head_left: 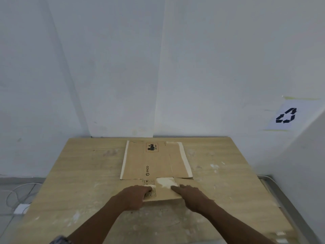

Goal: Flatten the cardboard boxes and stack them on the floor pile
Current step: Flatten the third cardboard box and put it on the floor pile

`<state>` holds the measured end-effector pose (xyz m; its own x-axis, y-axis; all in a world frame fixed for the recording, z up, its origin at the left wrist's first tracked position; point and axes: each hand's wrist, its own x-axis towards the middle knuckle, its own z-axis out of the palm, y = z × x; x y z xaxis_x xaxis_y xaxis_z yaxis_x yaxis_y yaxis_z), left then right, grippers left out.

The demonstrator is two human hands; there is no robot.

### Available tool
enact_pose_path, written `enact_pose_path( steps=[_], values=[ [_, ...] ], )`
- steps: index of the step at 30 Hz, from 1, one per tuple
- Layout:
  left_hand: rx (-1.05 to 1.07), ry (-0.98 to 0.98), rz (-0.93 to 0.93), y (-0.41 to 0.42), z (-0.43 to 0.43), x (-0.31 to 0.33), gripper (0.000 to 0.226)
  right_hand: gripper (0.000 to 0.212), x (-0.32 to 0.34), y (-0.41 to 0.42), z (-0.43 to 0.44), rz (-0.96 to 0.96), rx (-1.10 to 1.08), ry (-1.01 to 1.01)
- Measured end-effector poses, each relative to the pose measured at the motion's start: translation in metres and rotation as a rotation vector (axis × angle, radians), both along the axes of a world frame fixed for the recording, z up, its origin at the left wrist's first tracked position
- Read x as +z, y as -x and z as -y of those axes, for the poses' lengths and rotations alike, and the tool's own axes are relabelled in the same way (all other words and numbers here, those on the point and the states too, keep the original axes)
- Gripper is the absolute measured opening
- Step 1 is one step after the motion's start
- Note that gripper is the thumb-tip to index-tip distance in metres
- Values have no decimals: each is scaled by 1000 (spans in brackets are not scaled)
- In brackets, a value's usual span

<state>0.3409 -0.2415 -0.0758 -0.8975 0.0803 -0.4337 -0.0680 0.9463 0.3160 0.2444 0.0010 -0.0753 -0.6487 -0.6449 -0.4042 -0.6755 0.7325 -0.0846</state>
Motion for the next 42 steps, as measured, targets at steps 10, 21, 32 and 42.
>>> enact_pose_path(
  steps=[10, 21, 32, 42],
  values=[
    [-20, 42, 39, 2, -43, -1, 65, 70, -3, 5, -51, 3, 19, -8],
    [-51, 88, 4, 55, -229, 16, 66, 62, -3, 56, -236, 10, -50, 8],
    [-117, 111, -46, 107, -416, 21, 64, 56, -10, 104, -423, -95, -105, 10],
    [-188, 132, -117, 187, -497, -2, 65, 59, -27, 179, -508, -149, -110, 30]
  ],
)
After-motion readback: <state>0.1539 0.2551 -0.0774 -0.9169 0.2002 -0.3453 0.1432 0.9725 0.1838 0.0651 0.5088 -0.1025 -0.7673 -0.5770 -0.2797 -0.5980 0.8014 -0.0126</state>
